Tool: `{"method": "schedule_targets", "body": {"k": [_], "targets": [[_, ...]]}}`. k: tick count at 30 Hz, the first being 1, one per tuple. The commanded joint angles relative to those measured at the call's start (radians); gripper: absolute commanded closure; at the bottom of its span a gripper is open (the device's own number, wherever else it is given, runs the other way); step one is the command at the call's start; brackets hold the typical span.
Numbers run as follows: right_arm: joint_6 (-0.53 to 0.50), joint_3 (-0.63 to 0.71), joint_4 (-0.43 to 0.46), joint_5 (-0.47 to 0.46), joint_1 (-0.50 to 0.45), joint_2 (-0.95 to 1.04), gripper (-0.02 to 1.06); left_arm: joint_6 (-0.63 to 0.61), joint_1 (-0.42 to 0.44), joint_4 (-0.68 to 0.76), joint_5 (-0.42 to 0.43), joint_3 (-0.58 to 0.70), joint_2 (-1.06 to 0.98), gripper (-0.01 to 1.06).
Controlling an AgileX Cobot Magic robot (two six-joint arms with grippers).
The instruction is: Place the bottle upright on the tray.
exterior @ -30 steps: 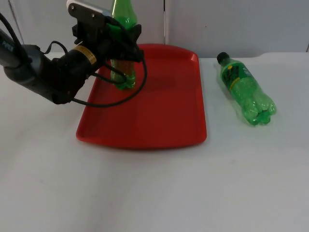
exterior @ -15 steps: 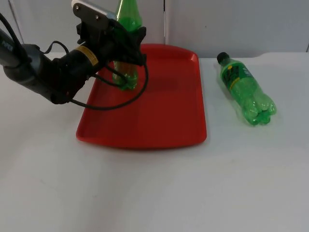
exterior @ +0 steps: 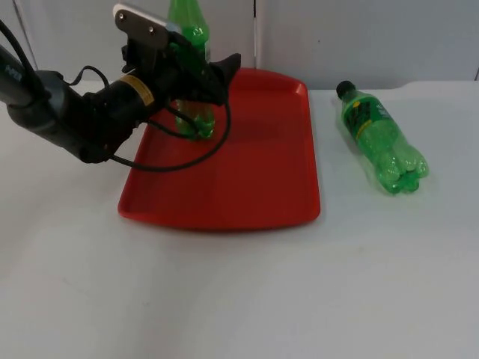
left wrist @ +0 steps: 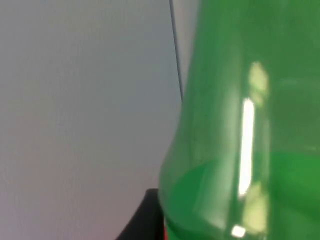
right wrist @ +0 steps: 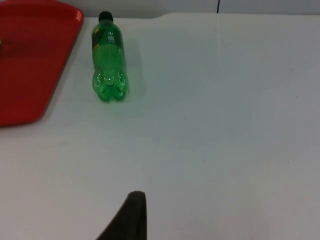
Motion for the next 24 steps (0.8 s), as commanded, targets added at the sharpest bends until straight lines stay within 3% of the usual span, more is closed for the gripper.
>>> {"method": "schedule_targets", "body": {"k": [1, 10, 15, 19, 24], "targets": [[0.003, 0.002, 0.001, -0.005, -0.006, -0.002, -0.01, -0.023, -0.001, 0.011, -0.004, 0.002, -0.001, 0.12], [0.003, 0.002, 0.001, -0.005, -0.006, -0.002, -0.01, -0.03, -0.001, 0.025, 0.001, 0.002, -0.001, 0.12], [0.003, 0.002, 0.001, -0.005, -0.006, -0.002, -0.01, -0.03, -0.001, 0.102, 0.003, 0.002, -0.001, 0.12], [0.003, 0.002, 0.001, -0.005, -0.006, -0.002, -0.01, -0.03, -0.001, 0.122, 0.007, 0.002, -0.001, 0.01], [0.003, 0.002, 0.001, -0.005, -0.006, -0.002, -0.01, -0.03, 0.001, 0.12, 0.009, 0.002, -0.001, 0.0]]}}
